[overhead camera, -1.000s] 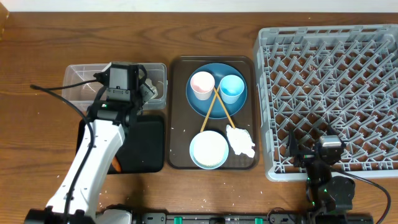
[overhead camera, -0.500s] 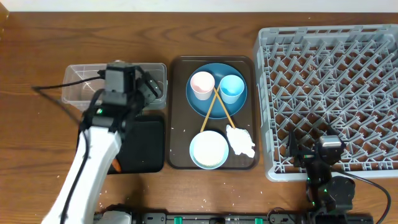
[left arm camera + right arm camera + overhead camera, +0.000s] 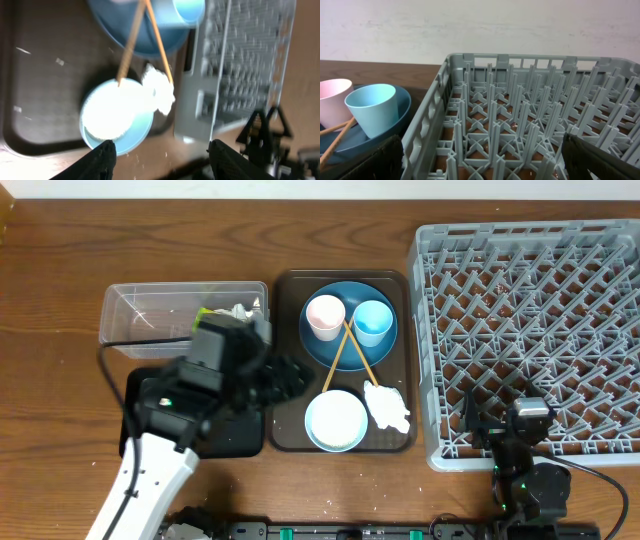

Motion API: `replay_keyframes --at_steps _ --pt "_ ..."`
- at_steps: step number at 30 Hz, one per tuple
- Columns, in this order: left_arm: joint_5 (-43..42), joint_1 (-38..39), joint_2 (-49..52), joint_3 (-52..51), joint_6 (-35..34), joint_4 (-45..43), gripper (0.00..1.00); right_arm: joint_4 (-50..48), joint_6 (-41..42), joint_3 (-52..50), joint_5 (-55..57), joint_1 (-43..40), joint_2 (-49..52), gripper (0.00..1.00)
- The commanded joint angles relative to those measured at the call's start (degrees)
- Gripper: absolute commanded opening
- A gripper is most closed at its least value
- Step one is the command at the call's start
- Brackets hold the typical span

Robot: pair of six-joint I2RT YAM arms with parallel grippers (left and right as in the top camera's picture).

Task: Sort waste into correct bins and load items into the dishwasher rack
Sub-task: 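Reach the left gripper to the remaining white tissue and grasp it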

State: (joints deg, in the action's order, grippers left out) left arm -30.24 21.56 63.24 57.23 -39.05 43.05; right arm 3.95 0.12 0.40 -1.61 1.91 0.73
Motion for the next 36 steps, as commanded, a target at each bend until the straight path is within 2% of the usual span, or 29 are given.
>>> replay_keyframes --at_steps 1,6,11,15,26,36 --pt "6.25 7.56 0.76 0.15 -3.67 -0.26 0.61 0.20 -0.85 -0.09 0.09 -0.39 -0.07 0.99" --pt "17.59 20.15 2.64 0.15 -10.01 -4.42 0.61 0.20 -0.85 -0.09 0.09 -0.39 -0.07 0.99" --pt "26.75 30.77 7.17 0.15 -15.96 -10.84 0.55 0.20 -0.85 -0.09 0.09 -0.39 -0.07 0.99" --pt "30.25 35.60 12.61 0.15 -16.37 -16.85 0.53 0.20 -0.85 -0.09 0.09 -0.39 -0.07 0.99" --pt "31.45 36.48 25.42 0.15 -17.25 -24.20 0.50 0.20 -0.85 -0.09 0.09 -0.39 -0.07 0.99" --pt "35.08 36.48 30.77 0.15 -17.25 -27.54 0.50 0.20 -0.85 -0.09 0.09 -0.39 -0.07 0.99"
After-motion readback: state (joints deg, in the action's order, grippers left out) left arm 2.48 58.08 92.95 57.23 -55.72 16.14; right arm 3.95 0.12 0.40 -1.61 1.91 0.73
